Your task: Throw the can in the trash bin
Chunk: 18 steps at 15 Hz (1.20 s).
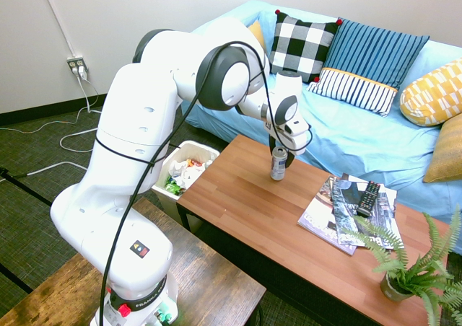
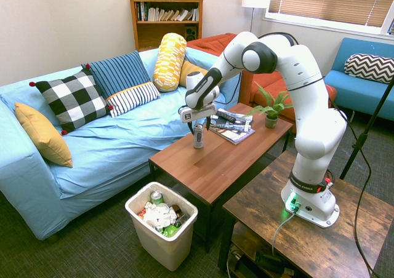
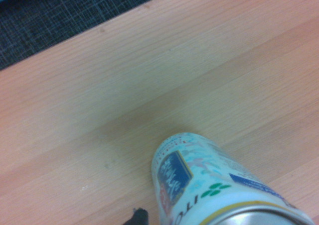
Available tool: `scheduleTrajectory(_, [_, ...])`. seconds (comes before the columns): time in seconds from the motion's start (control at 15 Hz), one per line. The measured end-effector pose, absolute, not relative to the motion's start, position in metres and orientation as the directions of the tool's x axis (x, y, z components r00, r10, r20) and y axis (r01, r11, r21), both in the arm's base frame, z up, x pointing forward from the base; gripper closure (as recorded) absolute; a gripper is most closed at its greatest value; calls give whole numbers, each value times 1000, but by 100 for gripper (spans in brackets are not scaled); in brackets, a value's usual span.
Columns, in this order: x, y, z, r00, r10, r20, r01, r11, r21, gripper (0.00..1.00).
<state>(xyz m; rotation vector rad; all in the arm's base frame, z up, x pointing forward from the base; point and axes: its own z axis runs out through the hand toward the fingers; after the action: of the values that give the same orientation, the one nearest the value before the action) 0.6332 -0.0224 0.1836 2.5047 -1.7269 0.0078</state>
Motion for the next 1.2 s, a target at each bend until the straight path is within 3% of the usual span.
scheduleTrajectory(0.8, [634,4,191,391,-918,68,-920,-386,71,100])
scheduleTrajectory(1.0, [603,100,209,546,-832,97,-838,-543,50,100])
scheduleTrajectory(1.2, [525,238,204,699,-699,153,-713,-698,68,100])
